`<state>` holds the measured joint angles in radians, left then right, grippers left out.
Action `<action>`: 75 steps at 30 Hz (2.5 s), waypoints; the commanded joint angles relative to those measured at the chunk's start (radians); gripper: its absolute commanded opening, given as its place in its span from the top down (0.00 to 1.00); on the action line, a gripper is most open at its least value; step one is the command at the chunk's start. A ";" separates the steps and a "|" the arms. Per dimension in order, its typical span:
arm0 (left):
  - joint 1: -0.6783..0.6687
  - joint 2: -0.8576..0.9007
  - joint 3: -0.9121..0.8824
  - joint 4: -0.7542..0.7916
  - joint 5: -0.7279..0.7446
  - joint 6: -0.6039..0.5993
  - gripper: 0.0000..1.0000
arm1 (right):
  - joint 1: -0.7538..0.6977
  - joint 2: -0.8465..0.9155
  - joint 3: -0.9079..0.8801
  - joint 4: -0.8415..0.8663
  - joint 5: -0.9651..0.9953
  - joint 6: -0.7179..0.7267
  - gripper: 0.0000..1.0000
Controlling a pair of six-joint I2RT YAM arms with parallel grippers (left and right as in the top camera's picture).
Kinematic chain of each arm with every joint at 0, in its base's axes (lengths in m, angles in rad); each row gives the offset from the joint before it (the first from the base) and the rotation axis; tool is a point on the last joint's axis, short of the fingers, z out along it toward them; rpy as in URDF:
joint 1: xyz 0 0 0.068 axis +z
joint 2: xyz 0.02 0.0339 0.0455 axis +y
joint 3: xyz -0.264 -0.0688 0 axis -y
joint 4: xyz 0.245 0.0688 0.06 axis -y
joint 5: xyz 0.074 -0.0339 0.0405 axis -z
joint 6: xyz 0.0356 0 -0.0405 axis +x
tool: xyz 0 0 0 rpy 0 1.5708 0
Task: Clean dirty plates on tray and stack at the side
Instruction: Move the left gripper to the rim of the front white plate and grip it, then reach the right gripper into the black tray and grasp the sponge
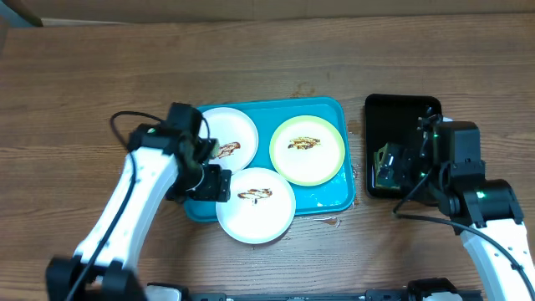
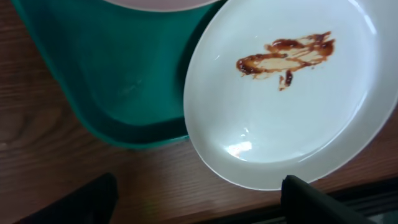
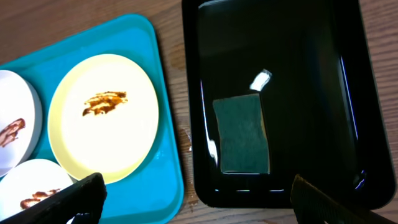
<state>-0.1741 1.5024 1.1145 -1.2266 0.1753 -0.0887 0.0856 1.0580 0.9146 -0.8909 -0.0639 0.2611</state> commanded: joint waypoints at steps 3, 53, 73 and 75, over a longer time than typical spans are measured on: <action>-0.008 0.151 0.017 0.001 -0.018 0.014 0.18 | -0.003 -0.001 0.030 0.002 0.048 -0.005 0.03; -0.012 0.296 0.091 0.141 -0.001 0.007 0.96 | -0.003 0.009 0.030 0.074 0.095 -0.006 0.05; -0.012 0.296 0.091 0.140 -0.002 0.003 0.96 | -0.003 0.452 0.030 0.143 0.124 -0.033 0.21; -0.012 0.296 0.091 0.138 -0.002 0.003 0.96 | -0.003 0.498 0.030 0.153 0.124 -0.033 0.28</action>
<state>-0.1776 1.8175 1.1847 -1.0874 0.1829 -0.0971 0.0856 1.5139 0.9165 -0.7486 0.0372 0.2295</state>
